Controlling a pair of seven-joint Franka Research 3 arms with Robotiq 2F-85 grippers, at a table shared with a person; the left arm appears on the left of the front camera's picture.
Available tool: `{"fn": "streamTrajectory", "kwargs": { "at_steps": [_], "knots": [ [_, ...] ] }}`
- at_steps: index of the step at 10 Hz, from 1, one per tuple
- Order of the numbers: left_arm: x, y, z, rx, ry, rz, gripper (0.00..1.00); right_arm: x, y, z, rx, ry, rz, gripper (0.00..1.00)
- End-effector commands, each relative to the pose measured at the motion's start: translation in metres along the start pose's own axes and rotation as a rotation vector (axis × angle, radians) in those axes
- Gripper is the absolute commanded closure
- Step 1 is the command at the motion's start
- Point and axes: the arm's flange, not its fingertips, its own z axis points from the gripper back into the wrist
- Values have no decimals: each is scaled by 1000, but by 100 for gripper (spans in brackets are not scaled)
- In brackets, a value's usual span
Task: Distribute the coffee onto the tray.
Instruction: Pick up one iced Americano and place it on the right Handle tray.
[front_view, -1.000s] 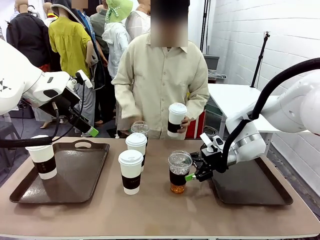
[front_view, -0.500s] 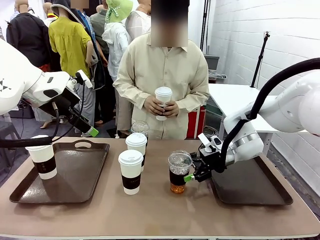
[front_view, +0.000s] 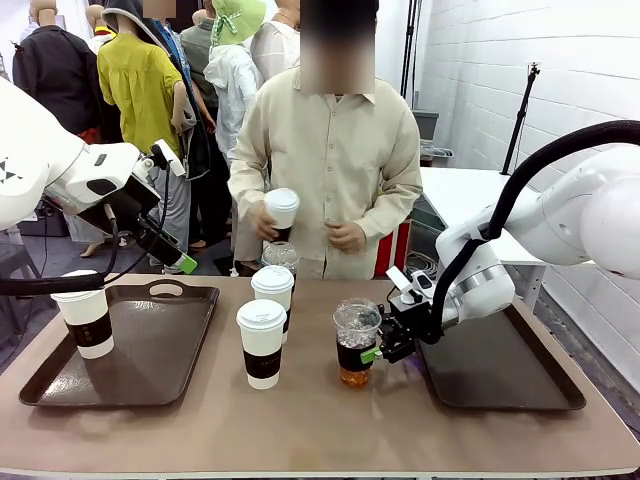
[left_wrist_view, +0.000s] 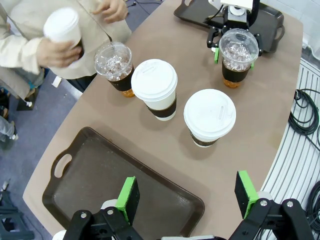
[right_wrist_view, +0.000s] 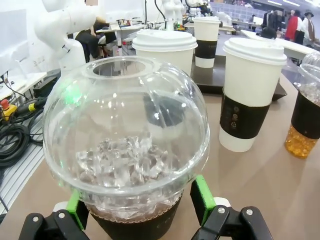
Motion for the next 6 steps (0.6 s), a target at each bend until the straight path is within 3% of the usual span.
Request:
{"fn": "streamTrajectory", "kwargs": {
  "at_steps": [1, 2, 6],
  "knots": [
    [0, 3, 1, -1, 10, -8, 0, 3, -7, 0, 34, 3, -13, 18],
    [0, 3, 1, -1, 10, -8, 0, 0, -7, 2, 5, -45, 12, 37],
    [0, 3, 1, -1, 10, -8, 0, 0, 2, 4, 16, -16, 29, 37]
  ]
}}
